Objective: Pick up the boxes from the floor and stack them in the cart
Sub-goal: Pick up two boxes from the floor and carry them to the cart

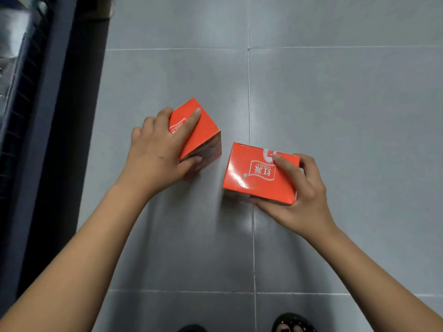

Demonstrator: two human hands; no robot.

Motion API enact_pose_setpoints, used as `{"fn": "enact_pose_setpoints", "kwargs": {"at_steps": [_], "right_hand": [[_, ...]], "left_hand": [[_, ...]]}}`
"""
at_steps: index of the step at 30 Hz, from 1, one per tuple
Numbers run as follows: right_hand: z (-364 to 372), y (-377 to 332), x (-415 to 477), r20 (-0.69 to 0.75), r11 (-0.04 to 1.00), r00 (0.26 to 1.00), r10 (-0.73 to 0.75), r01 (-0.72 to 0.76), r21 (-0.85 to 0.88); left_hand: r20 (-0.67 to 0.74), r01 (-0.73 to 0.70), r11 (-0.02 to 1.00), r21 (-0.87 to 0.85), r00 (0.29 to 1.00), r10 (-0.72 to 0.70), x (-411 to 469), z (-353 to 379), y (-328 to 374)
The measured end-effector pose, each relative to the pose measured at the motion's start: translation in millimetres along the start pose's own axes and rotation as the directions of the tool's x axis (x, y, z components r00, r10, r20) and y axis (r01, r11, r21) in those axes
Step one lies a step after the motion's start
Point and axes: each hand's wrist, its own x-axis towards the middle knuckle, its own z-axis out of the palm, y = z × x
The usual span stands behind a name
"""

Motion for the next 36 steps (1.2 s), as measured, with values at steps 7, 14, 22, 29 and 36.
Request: {"fn": "enact_pose_setpoints", "kwargs": {"at_steps": [7,14,22,29,36], "right_hand": [[-49,-56,16,0.145,0.974,0.964,0.225,-0.227,-0.001],[-177,-160,28,0.193,0.965,0.946,0.259,-0.244,-0.097],[-357,-297,7,0.040,0.859,0.859,0.511,-0.508,-0.067],[-485,-401,-46,-0.134,0.733,0.731,0.669,-0.679,-0.046],[-552,-471,-139,-0.441,0.562,0.469,0.765,-0.821,0.101]], "left_hand": [[0.147,0.052,0.999,-0.012,0.988,-0.050,-6,-66,19],[0.205,0.001,1.000,-0.027,0.979,0.004,-38,-222,57],[0.231,-0.197,0.979,-0.044,0.952,0.202,-74,-435,135],[0.222,-0.510,0.858,-0.052,0.832,0.508,-112,-564,218],[0.213,-0.794,0.606,-0.055,0.584,0.784,-155,-636,302]]}}
